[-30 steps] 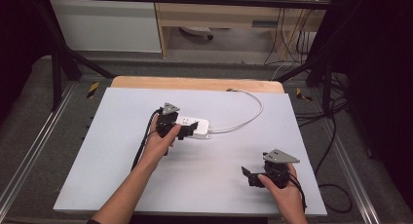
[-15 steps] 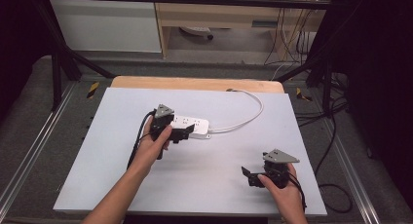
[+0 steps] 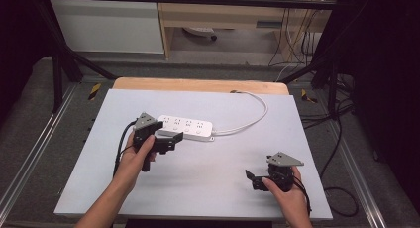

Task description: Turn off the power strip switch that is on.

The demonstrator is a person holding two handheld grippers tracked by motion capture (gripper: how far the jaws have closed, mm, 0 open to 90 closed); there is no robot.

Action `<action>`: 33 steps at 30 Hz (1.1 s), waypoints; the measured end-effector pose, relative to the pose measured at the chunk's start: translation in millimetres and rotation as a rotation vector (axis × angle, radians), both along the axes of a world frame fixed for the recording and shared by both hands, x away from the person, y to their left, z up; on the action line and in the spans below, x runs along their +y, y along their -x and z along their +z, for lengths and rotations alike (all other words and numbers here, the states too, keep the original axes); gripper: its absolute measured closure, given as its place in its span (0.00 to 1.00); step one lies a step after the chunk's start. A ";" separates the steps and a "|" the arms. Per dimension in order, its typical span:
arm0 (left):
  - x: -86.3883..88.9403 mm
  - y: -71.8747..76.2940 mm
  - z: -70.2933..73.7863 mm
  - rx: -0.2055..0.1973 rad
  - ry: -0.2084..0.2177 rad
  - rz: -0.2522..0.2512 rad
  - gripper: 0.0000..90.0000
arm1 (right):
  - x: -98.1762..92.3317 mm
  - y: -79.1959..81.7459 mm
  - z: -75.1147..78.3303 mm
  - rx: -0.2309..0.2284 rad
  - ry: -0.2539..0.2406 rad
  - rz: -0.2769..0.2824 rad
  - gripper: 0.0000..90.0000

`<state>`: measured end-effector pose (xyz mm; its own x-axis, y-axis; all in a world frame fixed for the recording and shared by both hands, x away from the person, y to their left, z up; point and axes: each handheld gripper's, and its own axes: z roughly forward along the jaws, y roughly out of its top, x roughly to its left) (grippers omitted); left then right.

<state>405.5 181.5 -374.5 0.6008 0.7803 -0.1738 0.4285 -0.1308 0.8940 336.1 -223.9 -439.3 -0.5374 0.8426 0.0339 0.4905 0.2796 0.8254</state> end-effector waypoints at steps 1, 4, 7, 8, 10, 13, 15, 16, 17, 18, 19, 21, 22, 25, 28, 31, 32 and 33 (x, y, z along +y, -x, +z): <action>3.1 2.2 0.6 -0.006 0.000 0.004 0.09 | 0.2 0.1 -0.2 0.002 -0.001 0.000 0.04; 11.4 8.5 1.7 -0.013 -0.002 0.007 0.09 | -0.1 -0.3 -0.3 0.002 0.003 0.003 0.04; 21.9 16.0 1.6 -0.021 -0.005 0.013 0.09 | -0.1 -0.2 -0.5 0.002 0.003 0.002 0.04; 25.2 18.3 1.4 -0.025 -0.007 0.015 0.09 | -0.1 -0.2 -0.5 0.003 0.003 0.003 0.04; 30.6 22.2 1.2 -0.027 -0.005 0.022 0.09 | 0.0 -0.2 -0.7 0.003 0.004 0.002 0.04; 40.6 29.0 0.4 -0.035 -0.009 0.035 0.09 | 0.2 -0.3 -0.7 0.004 0.004 0.001 0.04; 45.6 32.4 -0.4 -0.043 -0.019 0.041 0.09 | 0.3 -0.3 -0.8 0.006 0.002 0.000 0.04; 49.3 35.1 -1.3 -0.045 -0.022 0.045 0.09 | 0.3 -0.2 -0.8 0.006 0.002 0.000 0.04; 52.4 37.4 -2.3 -0.047 -0.020 0.047 0.09 | 0.2 -0.2 -0.9 0.006 0.002 0.000 0.04; 55.6 39.9 -3.6 -0.047 -0.019 0.050 0.09 | 0.1 -0.2 -0.9 0.006 0.003 0.000 0.04; 58.8 42.4 -5.1 -0.049 -0.020 0.055 0.08 | -0.2 -0.3 -0.9 0.004 0.005 0.001 0.04; 65.0 47.3 -8.7 -0.050 -0.027 0.065 0.08 | -0.5 -0.4 -1.0 0.004 0.005 -0.001 0.04; 68.1 49.7 -10.7 -0.050 -0.029 0.069 0.08 | -0.6 -0.5 -1.1 0.005 0.004 -0.002 0.04; 77.6 57.4 -16.6 -0.049 -0.031 0.081 0.08 | -0.6 -0.7 -1.2 0.007 0.002 -0.004 0.04; 86.5 65.8 -23.1 -0.052 -0.041 0.093 0.08 | -0.5 -0.5 -1.4 0.008 0.003 -0.005 0.04; 92.6 75.3 -31.7 -0.045 -0.048 0.101 0.08 | -1.1 -1.0 -2.0 0.002 0.013 -0.010 0.04; 93.7 79.3 -36.9 -0.051 -0.057 0.100 0.08 | -1.2 -1.1 -2.2 -0.001 0.016 -0.013 0.04; 94.0 81.7 -40.8 -0.047 -0.058 0.099 0.08 | -1.7 -1.8 -3.2 -0.009 0.024 -0.022 0.04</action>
